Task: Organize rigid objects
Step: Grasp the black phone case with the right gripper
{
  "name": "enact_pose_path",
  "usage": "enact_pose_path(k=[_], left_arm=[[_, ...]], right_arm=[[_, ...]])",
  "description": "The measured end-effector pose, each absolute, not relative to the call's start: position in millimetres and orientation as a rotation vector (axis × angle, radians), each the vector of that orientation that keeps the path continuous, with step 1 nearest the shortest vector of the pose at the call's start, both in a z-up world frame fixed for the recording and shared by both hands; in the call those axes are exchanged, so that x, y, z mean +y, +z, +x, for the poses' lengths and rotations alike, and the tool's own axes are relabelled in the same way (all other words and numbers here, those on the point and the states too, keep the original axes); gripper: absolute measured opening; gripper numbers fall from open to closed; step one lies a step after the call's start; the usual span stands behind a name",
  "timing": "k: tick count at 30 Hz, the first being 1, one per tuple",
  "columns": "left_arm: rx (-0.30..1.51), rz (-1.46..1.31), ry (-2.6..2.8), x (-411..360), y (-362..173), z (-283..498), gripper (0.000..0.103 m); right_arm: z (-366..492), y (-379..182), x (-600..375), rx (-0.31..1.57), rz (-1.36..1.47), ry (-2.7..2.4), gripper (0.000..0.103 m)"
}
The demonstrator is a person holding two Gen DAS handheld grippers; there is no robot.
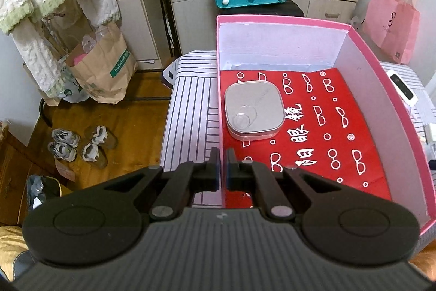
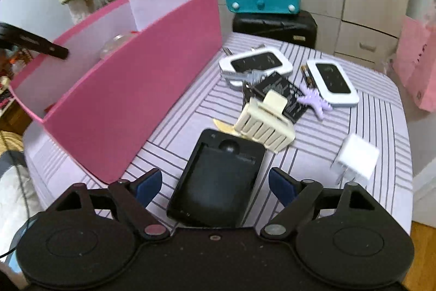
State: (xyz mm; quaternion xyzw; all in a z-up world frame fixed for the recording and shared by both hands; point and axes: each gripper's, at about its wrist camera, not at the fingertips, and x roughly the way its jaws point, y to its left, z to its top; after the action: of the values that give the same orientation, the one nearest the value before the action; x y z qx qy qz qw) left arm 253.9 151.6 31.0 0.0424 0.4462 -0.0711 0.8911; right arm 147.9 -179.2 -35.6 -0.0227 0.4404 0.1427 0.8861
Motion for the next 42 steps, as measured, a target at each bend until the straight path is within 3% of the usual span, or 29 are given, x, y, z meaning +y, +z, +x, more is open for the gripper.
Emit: enact_pose_path(k=[2, 7, 27, 42], left_arm=[[0.919, 0.086, -0.155, 153, 32, 251, 0.003], [0.904, 0.086, -0.162, 153, 29, 249, 0.003], [0.939, 0.084, -0.194, 156, 29, 254, 0.004], [0.958, 0.103, -0.2, 154, 31, 255, 0.004]], right_arm=[[147, -42, -174, 0.913, -0.059, 0.263, 0.075], [144, -43, -169, 0.876, -0.047, 0.225, 0.068], [158, 32, -185, 0.692, 0.116, 0.233, 0.068], [217, 83, -147, 0.815, 0.149, 0.568, 0.068]])
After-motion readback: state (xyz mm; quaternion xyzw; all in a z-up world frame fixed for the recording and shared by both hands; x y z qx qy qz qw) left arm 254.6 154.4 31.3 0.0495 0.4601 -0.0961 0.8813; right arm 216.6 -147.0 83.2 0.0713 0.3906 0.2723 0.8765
